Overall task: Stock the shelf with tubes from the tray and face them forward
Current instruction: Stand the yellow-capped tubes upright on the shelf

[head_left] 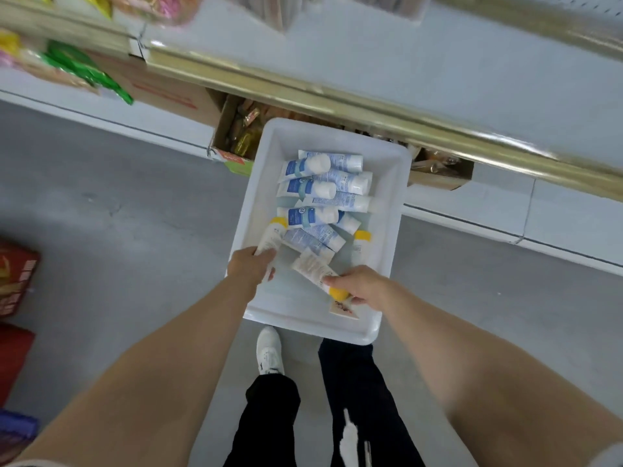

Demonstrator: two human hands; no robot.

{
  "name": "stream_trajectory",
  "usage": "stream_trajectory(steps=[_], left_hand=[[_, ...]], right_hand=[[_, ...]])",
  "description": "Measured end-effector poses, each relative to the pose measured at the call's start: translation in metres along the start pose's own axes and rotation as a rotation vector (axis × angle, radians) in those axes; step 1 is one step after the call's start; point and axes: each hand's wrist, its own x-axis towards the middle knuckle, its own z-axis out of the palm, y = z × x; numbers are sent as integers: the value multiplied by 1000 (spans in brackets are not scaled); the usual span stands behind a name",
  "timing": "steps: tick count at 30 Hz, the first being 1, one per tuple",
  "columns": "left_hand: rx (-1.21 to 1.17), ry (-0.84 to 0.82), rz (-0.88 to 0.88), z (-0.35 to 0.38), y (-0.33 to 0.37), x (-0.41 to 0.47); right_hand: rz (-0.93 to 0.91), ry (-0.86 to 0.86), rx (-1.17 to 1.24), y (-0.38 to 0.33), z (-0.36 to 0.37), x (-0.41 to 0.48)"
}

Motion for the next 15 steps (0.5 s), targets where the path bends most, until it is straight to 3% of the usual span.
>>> stream_trajectory(steps=[3, 7, 12, 15], left_hand=[[37, -115, 72, -21, 19, -32], [93, -201, 305, -50, 60, -81], [-92, -295, 477, -78, 133, -153], [-271, -486, 526, -85, 167, -195]], right_hand=[[22, 64, 329, -8, -3, -43], [-23, 113, 681, -23, -6, -106], [-276, 117, 949, -40, -18, -192], [-468, 137, 1073, -53, -33, -240]])
